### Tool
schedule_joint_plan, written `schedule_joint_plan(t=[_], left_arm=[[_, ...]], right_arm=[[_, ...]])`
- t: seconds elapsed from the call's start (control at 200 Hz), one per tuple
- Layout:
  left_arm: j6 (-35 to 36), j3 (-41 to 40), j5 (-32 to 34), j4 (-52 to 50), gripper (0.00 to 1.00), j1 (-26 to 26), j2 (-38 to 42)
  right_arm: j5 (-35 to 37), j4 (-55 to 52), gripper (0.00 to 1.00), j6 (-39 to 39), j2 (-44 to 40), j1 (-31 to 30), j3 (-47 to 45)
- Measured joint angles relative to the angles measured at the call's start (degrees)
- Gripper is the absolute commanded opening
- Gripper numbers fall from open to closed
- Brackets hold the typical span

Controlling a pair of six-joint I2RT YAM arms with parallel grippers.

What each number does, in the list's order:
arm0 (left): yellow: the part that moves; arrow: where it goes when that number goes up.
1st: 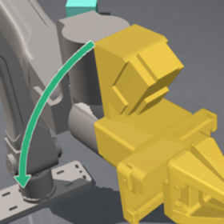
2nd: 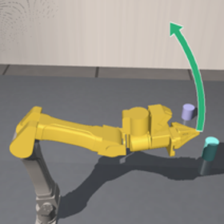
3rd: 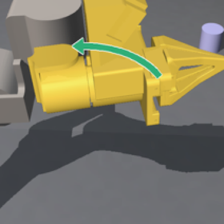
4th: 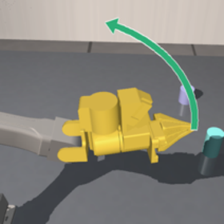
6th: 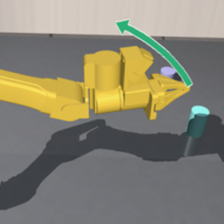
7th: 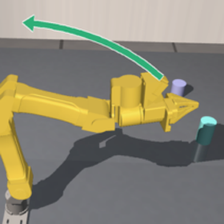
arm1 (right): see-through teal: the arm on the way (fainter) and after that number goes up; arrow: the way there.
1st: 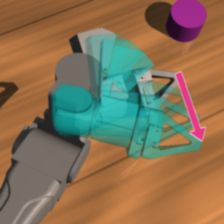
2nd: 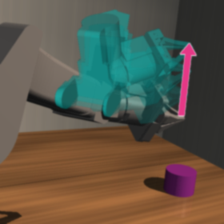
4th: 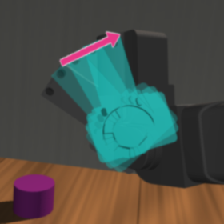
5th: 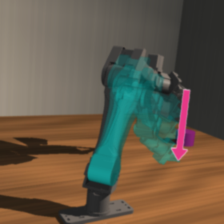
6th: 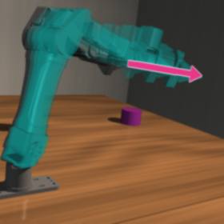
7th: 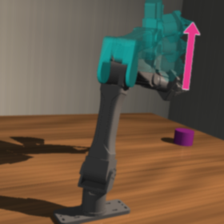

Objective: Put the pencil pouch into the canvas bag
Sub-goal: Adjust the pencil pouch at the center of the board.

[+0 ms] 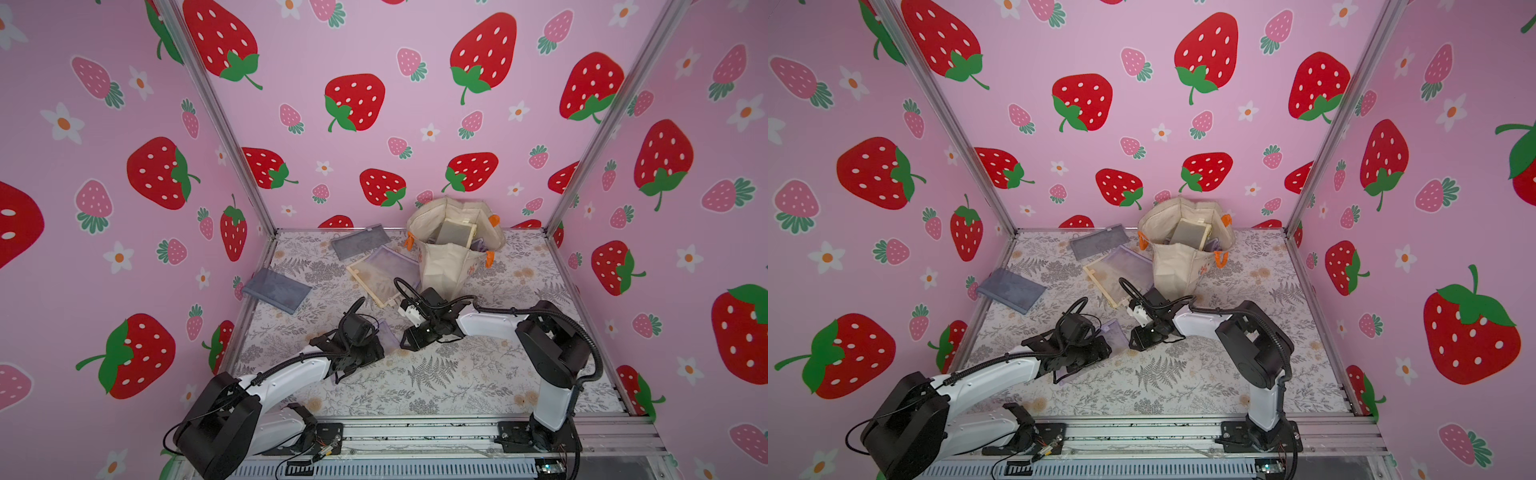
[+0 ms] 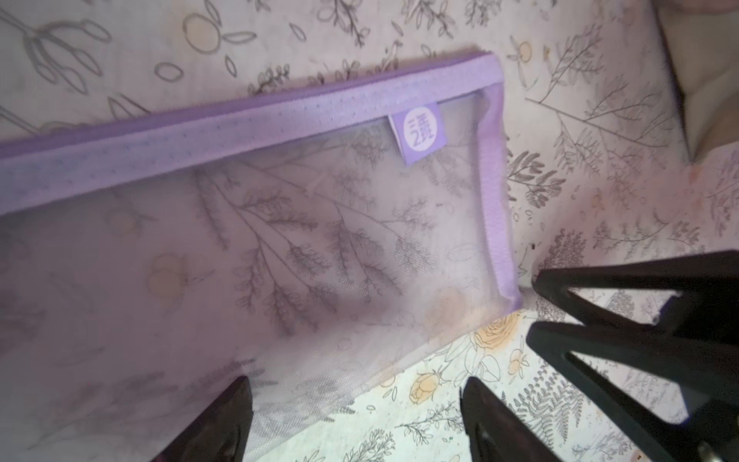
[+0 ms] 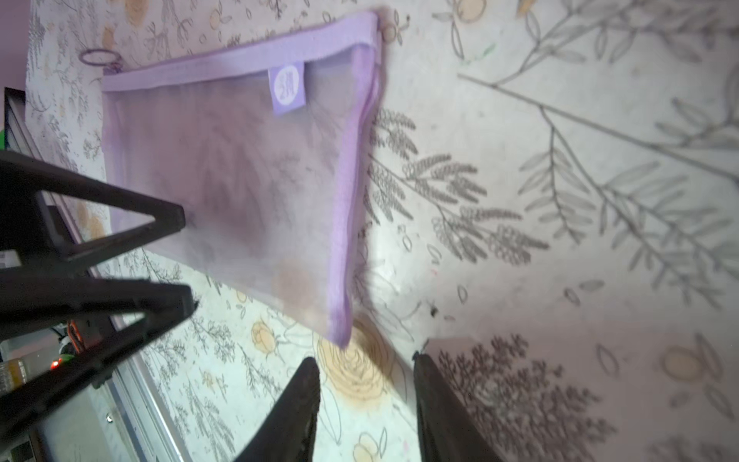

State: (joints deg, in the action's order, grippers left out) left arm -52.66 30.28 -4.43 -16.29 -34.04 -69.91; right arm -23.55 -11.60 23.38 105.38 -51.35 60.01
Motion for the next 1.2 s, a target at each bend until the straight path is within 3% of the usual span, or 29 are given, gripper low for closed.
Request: schedule_joint_plan(t=[0.165,0.34,0.615,0.81,0.981,1.201], left_arm=[[1.07,1.11,1.09,-2.64,0.85,0.09,3.23],[1.40,1.16,2.54,-7.61,0.86,1.49,12.26],[-0.33,-1.44,5.14,-15.41,0.91,14.49,22.16],[-2.80,-5.18,5.38,-18.53,0.92,15.96,25.53],[-4.20,-7.87,5.38,-17.99,0.90,17.64,26.18],[-4.26,-10.86,3.61,-10.21,0.87,20.02,21.86]], right_arm=[[2.64,-5.05,0.41,-0.46,-3.52,-0.66,0.46],[4.24,-9.07,0.41,-2.29,-1.86,-1.11,11.63],[3.69,-9.77,0.41,-3.54,12.92,-1.16,30.73],[0.96,-9.33,0.41,-2.38,24.52,-1.77,41.13],[-1.31,-8.94,0.40,-1.64,27.85,-2.86,41.88],[-1.49,-6.36,0.40,-1.51,23.08,-3.04,33.59]])
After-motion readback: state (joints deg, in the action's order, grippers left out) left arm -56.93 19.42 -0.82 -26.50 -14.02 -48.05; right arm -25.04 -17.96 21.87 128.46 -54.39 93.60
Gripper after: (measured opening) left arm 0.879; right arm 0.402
